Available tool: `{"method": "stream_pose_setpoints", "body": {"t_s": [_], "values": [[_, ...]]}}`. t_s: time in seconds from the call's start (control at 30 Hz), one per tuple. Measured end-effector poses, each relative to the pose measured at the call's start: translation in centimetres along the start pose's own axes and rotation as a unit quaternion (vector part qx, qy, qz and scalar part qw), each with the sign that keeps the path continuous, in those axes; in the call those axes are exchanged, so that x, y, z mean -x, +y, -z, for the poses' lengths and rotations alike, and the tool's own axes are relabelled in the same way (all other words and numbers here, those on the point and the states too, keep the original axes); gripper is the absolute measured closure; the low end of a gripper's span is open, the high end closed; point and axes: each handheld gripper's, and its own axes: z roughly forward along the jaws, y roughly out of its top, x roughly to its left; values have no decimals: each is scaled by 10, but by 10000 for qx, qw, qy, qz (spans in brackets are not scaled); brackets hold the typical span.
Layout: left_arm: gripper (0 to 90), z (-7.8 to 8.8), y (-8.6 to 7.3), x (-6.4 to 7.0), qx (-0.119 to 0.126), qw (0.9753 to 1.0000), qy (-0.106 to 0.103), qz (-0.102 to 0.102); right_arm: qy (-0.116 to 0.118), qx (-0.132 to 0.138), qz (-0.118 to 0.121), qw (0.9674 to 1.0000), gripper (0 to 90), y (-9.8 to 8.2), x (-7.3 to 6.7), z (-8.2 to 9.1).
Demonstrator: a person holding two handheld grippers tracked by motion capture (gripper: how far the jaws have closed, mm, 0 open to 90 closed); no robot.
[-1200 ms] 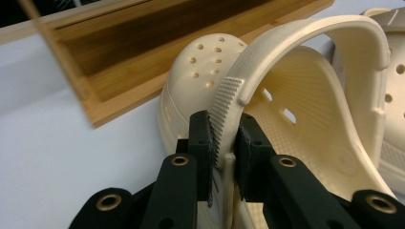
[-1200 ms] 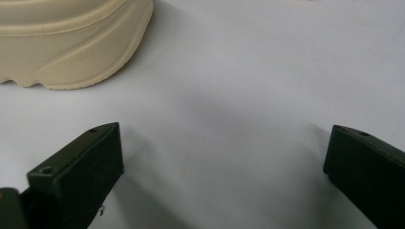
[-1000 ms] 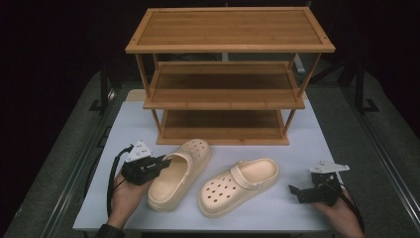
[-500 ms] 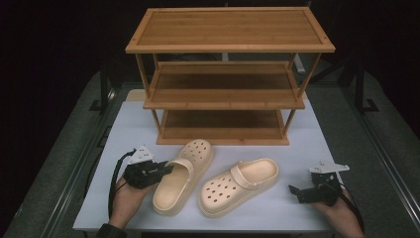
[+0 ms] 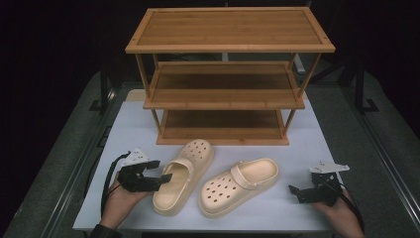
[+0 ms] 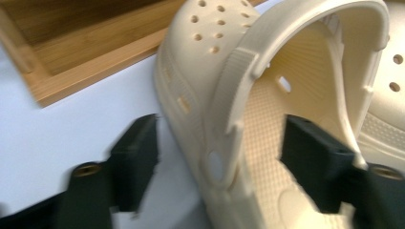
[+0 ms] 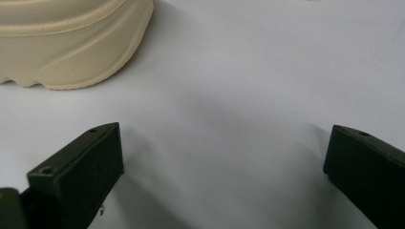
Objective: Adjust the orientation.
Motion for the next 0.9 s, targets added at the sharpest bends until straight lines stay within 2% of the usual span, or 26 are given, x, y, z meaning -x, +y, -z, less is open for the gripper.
{"method": "stream_pose_setpoints", "body": {"t_s": [0.1,0.13,0.23,0.3,0.33,0.37,0.4,0.43,0.53,0.73,0.8,0.87,0.9], "values": [[177,6,-3,-3,25,10000,-10,13,0,0,0,10000,0,0,0,0],[163,13,-5,-6,75,10000,51,16,0,-1,0,10000,0,0,0,0],[119,20,-8,-10,145,9998,96,39,1,-2,-1,10000,0,0,0,0],[106,26,-11,-14,148,9997,180,71,1,-3,-3,10000,0,0,0,0],[80,32,-16,-19,103,9995,300,94,0,-3,-1,10000,0,0,0,0],[64,32,-16,-19,103,9995,300,94,1,-1,-1,10000,0,0,0,0],[32,36,-23,-24,-6,9990,412,170,1,0,0,10000,0,0,0,0],[19,36,-23,-24,-6,9990,412,170,1,0,0,10000,0,0,0,0],[0,41,-40,-36,-122,9971,659,354,0,-5,-7,10000,0,0,0,0],[0,36,-54,-46,-317,9957,791,369,-3,-7,-4,10000,0,0,0,0],[0,27,-63,-51,-538,9944,868,264,-2,-8,-7,10000,0,0,0,0],[0,24,-65,-53,-558,9945,855,253,1,-7,-12,10000,0,0,0,0],[0,19,-70,-55,-666,9940,823,276,3,-4,-10,10000,0,0,0,0]]}}
